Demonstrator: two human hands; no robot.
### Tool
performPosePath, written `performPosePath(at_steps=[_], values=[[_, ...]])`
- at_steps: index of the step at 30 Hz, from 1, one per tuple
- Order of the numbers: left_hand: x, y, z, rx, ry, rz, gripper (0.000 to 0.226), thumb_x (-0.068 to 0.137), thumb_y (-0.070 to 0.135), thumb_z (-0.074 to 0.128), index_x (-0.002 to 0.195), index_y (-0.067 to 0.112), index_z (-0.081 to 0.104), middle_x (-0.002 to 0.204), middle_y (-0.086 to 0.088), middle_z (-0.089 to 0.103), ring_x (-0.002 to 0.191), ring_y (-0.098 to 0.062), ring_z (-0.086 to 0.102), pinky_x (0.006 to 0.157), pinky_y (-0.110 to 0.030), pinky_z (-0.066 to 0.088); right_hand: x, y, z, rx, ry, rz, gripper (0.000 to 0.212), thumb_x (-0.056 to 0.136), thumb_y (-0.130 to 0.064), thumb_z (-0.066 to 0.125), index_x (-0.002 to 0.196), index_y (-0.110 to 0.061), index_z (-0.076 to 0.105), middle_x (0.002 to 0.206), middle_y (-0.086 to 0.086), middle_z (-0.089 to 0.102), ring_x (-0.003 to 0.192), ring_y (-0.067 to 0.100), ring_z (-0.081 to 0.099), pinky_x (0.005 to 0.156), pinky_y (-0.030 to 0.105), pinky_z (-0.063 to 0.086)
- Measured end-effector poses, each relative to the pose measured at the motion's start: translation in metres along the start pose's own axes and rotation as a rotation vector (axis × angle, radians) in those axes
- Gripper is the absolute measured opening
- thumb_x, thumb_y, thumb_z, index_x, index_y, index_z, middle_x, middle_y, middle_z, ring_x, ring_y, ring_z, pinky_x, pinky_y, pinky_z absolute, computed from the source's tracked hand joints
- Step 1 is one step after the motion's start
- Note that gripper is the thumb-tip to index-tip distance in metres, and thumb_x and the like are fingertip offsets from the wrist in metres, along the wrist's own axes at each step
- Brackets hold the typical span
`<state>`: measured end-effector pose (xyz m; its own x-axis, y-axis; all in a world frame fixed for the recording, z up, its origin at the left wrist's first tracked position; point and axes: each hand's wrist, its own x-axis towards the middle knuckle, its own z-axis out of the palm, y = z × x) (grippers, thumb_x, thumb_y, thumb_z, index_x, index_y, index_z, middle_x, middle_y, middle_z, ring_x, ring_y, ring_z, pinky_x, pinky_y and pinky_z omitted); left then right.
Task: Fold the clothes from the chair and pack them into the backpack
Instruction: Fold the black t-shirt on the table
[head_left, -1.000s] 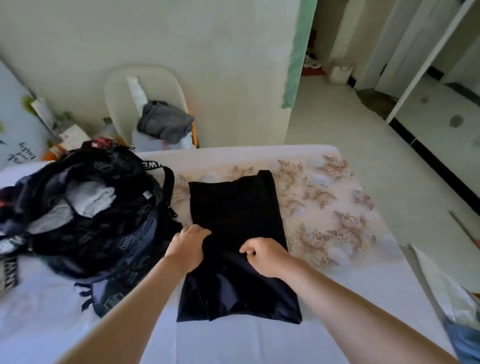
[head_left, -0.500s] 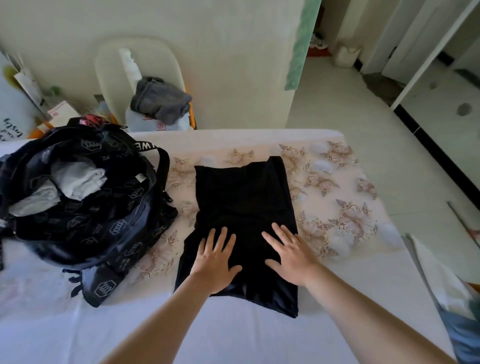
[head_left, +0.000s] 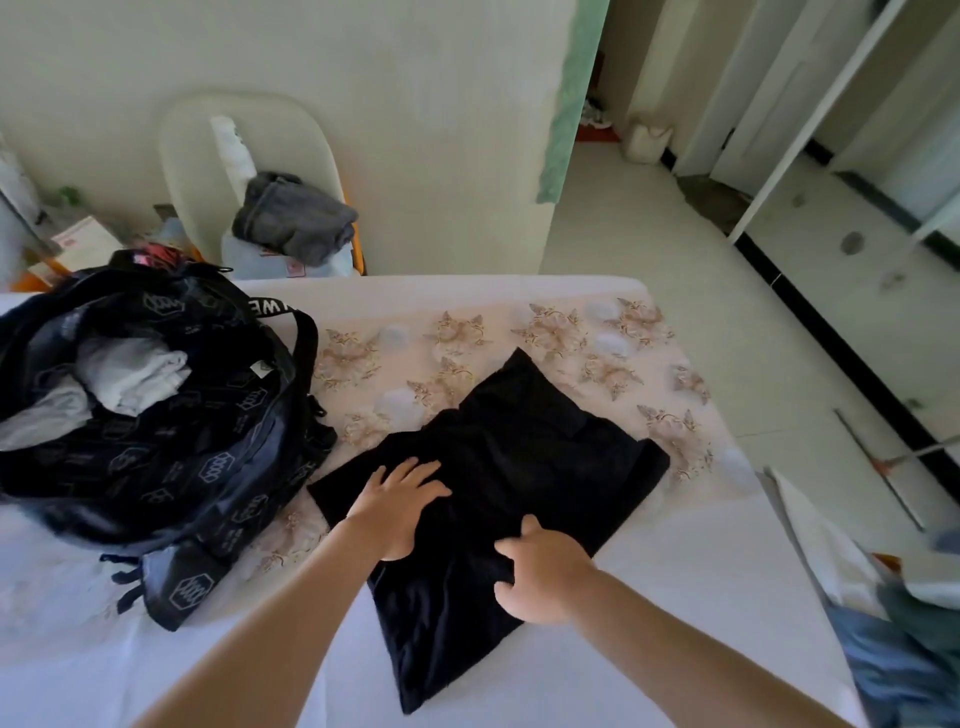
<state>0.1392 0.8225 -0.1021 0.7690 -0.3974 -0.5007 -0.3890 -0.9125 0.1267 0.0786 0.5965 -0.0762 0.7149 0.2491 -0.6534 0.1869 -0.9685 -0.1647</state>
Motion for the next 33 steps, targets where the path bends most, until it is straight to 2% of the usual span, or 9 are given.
performPosePath(at_steps=[3, 7, 11, 15, 21, 25, 28, 31, 33], values=[[-0.011, -0.013, -0.008, -0.052, 0.077, -0.079, 0.056, 0.088, 0.014, 0.055, 0.137, 0.038, 0.045, 0.160, 0.005, 0.016, 0.150, -0.020, 0.009, 0.121, -0.042, 0.013, 0.004, -0.004, -0.016, 0.153, -0.038, -0.133, 0.046, 0.090, -0.040, 0.046, 0.133, -0.034, 0.058, 0.131, -0.007, 0.062, 0.108, 0.015, 0.065, 0.097, 0.028, 0.048], [-0.010, -0.014, -0.004, -0.120, 0.346, -0.234, 0.044, 0.094, 0.029, 0.048, 0.138, 0.032, 0.044, 0.151, 0.005, 0.031, 0.138, -0.020, 0.030, 0.113, -0.037, 0.027, 0.043, 0.017, -0.039, 0.107, 0.356, -0.138, 0.029, 0.098, -0.028, 0.047, 0.121, -0.027, 0.064, 0.122, -0.006, 0.060, 0.113, 0.018, 0.058, 0.092, 0.033, 0.049], [-0.001, -0.013, 0.011, -0.169, 0.210, -0.370, 0.078, 0.095, 0.050, 0.047, 0.156, 0.022, 0.006, 0.164, -0.007, 0.000, 0.150, -0.029, 0.007, 0.120, -0.046, 0.014, 0.083, 0.036, -0.053, -0.057, 0.411, -0.128, 0.058, 0.100, -0.033, 0.048, 0.153, -0.020, 0.029, 0.156, 0.003, 0.033, 0.141, 0.023, 0.034, 0.111, 0.038, 0.036], [0.014, -0.022, 0.017, -0.224, 0.114, -0.318, 0.079, 0.097, 0.049, 0.043, 0.157, 0.024, -0.002, 0.164, -0.002, -0.014, 0.151, -0.026, -0.014, 0.123, -0.045, 0.002, 0.108, 0.053, -0.063, -0.012, 0.235, -0.139, 0.076, 0.102, -0.052, 0.036, 0.159, -0.024, -0.006, 0.167, 0.001, 0.004, 0.153, 0.017, 0.010, 0.121, 0.040, 0.025], [0.060, -0.039, -0.008, -0.087, 0.074, -0.233, 0.066, 0.104, 0.045, 0.028, 0.156, 0.031, -0.010, 0.163, 0.002, -0.021, 0.149, -0.021, -0.020, 0.122, -0.044, -0.005, 0.120, 0.099, -0.064, -0.070, 0.206, 0.068, 0.070, 0.103, -0.058, 0.019, 0.160, -0.024, -0.002, 0.166, -0.004, -0.012, 0.153, 0.015, -0.004, 0.122, 0.042, 0.018], [0.093, -0.024, -0.032, 0.038, 0.051, -0.254, 0.077, 0.099, 0.022, 0.042, 0.157, 0.028, -0.008, 0.163, -0.005, -0.018, 0.150, -0.028, -0.019, 0.121, -0.050, -0.006, 0.110, 0.116, -0.068, 0.056, 0.212, 0.051, 0.069, 0.104, -0.050, 0.035, 0.160, -0.024, 0.004, 0.167, -0.004, -0.006, 0.153, 0.015, 0.000, 0.123, 0.040, 0.019], [0.102, -0.002, -0.045, 0.057, 0.145, -0.285, 0.088, 0.089, 0.017, 0.058, 0.157, 0.020, 0.003, 0.164, -0.013, -0.003, 0.151, -0.033, -0.005, 0.122, -0.049, 0.005, 0.089, 0.127, -0.061, 0.042, 0.383, -0.048, 0.069, 0.096, -0.039, 0.053, 0.156, -0.027, 0.022, 0.165, 0.000, 0.011, 0.152, 0.019, 0.014, 0.120, 0.037, 0.022], [0.107, 0.022, -0.051, 0.053, 0.372, -0.110, 0.086, 0.082, 0.010, 0.063, 0.153, 0.024, 0.017, 0.158, -0.007, 0.017, 0.145, -0.028, 0.017, 0.119, -0.040, 0.020, 0.061, 0.141, -0.046, -0.089, 0.480, -0.181, 0.052, 0.081, -0.045, 0.064, 0.129, -0.032, 0.048, 0.146, -0.003, 0.033, 0.136, 0.020, 0.039, 0.111, 0.032, 0.032], [0.115, 0.038, -0.049, 0.075, 0.373, 0.114, 0.089, 0.081, 0.002, 0.060, 0.154, 0.030, 0.017, 0.160, -0.003, 0.013, 0.147, -0.026, 0.011, 0.120, -0.039, 0.017, 0.045, 0.151, -0.037, -0.105, 0.371, -0.223, 0.051, 0.073, -0.057, 0.065, 0.116, -0.035, 0.050, 0.139, -0.007, 0.033, 0.128, 0.016, 0.039, 0.107, 0.028, 0.033]])
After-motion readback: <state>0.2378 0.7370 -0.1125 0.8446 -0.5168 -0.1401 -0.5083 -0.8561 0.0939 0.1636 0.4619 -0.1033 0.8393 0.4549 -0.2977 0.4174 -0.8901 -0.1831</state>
